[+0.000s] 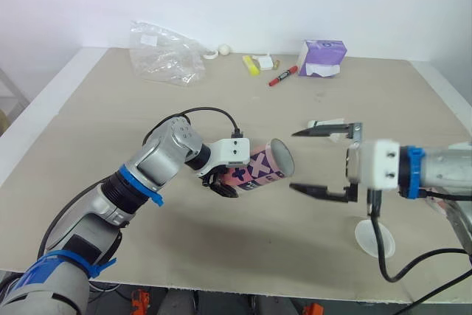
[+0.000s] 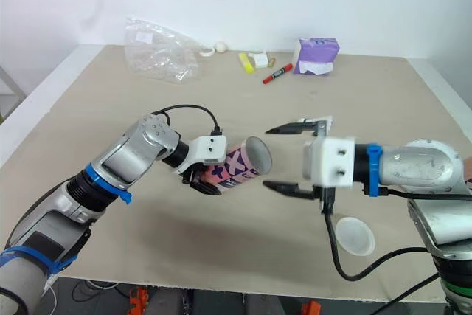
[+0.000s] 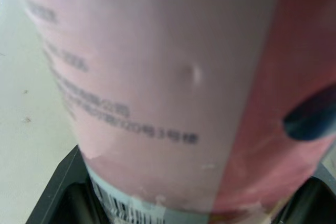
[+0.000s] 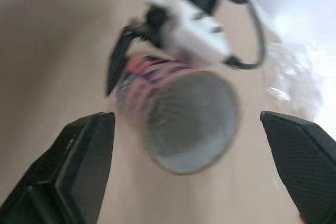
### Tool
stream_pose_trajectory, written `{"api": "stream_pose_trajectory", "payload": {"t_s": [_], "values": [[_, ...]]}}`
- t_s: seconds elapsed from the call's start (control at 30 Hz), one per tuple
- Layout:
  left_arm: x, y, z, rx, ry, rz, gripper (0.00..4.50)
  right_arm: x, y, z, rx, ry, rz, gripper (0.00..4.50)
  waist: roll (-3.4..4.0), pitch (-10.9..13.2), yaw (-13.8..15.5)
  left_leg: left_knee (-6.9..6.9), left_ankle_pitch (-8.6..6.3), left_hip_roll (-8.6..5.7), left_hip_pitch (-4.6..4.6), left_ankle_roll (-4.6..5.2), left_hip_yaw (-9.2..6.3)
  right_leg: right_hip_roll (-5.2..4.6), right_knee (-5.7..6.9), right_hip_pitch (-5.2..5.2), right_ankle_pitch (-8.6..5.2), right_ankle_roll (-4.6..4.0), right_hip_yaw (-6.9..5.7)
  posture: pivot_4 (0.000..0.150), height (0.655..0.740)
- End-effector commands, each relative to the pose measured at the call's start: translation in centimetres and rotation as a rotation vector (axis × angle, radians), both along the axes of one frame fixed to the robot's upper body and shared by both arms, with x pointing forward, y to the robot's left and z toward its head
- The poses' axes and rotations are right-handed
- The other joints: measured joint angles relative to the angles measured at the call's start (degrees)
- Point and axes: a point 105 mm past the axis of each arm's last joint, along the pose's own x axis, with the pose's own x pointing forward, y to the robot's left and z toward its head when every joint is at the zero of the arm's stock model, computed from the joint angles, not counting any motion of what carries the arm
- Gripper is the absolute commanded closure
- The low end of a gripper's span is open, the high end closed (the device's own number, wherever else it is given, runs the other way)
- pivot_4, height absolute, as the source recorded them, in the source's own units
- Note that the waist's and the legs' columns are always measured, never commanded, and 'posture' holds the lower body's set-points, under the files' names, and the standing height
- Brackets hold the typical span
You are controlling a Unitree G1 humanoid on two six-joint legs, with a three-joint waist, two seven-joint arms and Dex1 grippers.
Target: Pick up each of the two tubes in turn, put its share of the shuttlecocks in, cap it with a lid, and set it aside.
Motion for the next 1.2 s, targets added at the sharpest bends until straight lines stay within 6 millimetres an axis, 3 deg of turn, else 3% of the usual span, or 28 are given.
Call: {"api": "stream_pose_trajectory", "payload": {"t_s": [0.03,0.17,0.4,0.57,0.73,1.2], "values": [[0.0,0.1,-0.9,0.027,0.003,0.015,1.42,2.8,-4.3,0.3,0.276,0.106,-0.286,0.03,-0.13,-0.03,0.01,0.00,0.00,0.00,0.00,0.00,0.00,0.00,-0.01,0.00,0.00,0.00,0.00,0.150,0.7400],[0.0,0.0,-0.9,0.025,0.002,0.013,1.42,5.9,-8.0,-2.2,0.435,0.177,-0.570,0.03,-0.18,-0.04,-0.01,0.03,0.00,-0.01,0.00,0.00,0.00,0.00,0.00,0.00,0.04,-0.03,0.01,0.150,0.7400],[-0.1,0.2,-1.0,0.028,-0.005,0.013,1.42,9.7,-10.7,-5.2,0.535,0.242,-0.823,0.03,-0.06,-0.06,-0.14,0.02,0.02,-0.01,0.03,0.03,0.02,0.01,0.01,-0.02,0.09,-0.04,0.01,0.150,0.7400],[-0.1,0.2,-0.9,0.023,-0.010,0.020,1.42,11.2,-10.9,-6.3,0.564,0.256,-0.870,0.03,-0.05,-0.06,-0.13,-0.02,0.03,-0.01,0.01,0.04,0.01,0.02,0.01,-0.01,0.07,0.00,0.01,0.150,0.7400],[-0.1,0.4,-0.9,0.019,-0.011,0.026,1.42,12.7,-12.2,-7.3,0.652,0.307,-0.977,0.03,-0.04,-0.06,-0.21,0.00,0.03,-0.04,-0.01,0.05,-0.01,0.01,0.00,-0.01,0.17,0.15,0.02,0.150,0.7400],[0.2,0.5,-0.8,0.018,-0.023,0.038,1.42,14.4,-10.0,-8.1,0.658,0.380,-0.899,0.03,-0.01,-0.06,-0.39,-0.01,0.04,-0.03,0.00,0.06,-0.01,0.03,0.01,-0.02,0.23,0.22,0.02,0.150,0.7400]]}}
